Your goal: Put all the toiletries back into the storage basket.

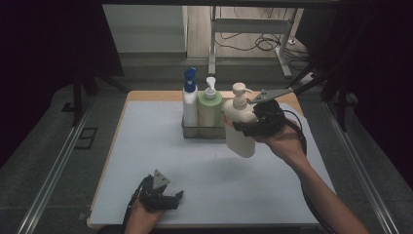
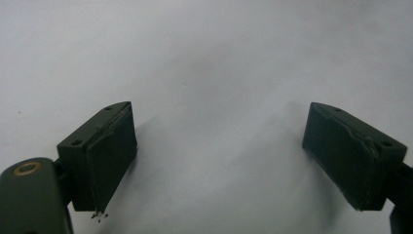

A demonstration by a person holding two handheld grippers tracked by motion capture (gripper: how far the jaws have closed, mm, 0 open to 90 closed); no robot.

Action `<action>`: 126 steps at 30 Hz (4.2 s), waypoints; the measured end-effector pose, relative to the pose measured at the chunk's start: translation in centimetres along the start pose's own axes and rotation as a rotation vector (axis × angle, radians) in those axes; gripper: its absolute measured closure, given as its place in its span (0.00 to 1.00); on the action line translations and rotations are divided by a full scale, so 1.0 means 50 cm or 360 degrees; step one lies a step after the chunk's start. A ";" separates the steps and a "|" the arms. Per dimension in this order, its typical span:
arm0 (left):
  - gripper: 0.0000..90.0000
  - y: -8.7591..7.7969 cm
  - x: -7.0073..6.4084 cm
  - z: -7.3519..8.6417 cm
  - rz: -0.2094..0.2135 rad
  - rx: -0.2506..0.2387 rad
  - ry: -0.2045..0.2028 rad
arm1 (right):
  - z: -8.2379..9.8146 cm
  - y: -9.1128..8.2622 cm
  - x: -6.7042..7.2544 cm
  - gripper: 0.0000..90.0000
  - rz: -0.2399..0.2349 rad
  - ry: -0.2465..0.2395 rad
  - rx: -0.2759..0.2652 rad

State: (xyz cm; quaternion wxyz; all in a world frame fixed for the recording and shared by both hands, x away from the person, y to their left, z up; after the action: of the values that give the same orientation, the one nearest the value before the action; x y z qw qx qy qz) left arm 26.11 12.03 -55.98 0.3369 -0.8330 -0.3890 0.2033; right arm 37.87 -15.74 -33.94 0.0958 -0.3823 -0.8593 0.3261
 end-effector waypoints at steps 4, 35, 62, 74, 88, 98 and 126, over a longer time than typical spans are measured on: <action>0.14 0.000 0.000 0.000 0.0000 0.0000 0.0000 | -0.015 -0.003 -0.012 0.41 0.0025 0.0013 -0.0012; 0.14 0.000 0.000 0.000 0.0002 -0.0001 -0.0002 | -0.079 0.057 -0.107 0.41 0.0211 0.0159 -0.0020; 0.14 0.000 0.000 0.000 0.0003 -0.0002 -0.0003 | -0.100 0.152 -0.163 0.41 0.0301 0.0262 -0.0019; 0.14 0.000 0.000 0.000 0.0002 -0.0006 -0.0002 | -0.094 0.198 -0.169 0.41 0.0311 0.0284 -0.0020; 0.14 0.000 0.000 0.000 0.0000 -0.0004 -0.0004 | -0.062 0.245 -0.167 0.41 0.0308 0.0295 0.0002; 0.14 0.000 0.000 0.000 0.0000 -0.0001 0.0000 | -0.036 0.246 -0.161 0.41 0.0301 0.0302 0.0001; 0.14 0.000 0.000 0.001 0.0002 0.0002 0.0000 | 0.032 0.267 -0.144 0.41 0.0283 0.0332 0.0084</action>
State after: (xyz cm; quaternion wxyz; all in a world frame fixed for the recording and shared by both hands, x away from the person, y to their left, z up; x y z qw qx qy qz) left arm 26.09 12.05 -55.99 0.3373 -0.8330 -0.3883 0.2038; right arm 50.10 -15.12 -43.02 0.1655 -0.4861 -0.7985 0.3141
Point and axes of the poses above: each handheld gripper's, and its own axes: y roughly forward along the jaws, z roughly out of its underside, x roughly to its left, the point moved 5 cm from there along y, roughly forward along the jaws, and after that the axes turned 4 degrees about z, right-handed, at the moved point
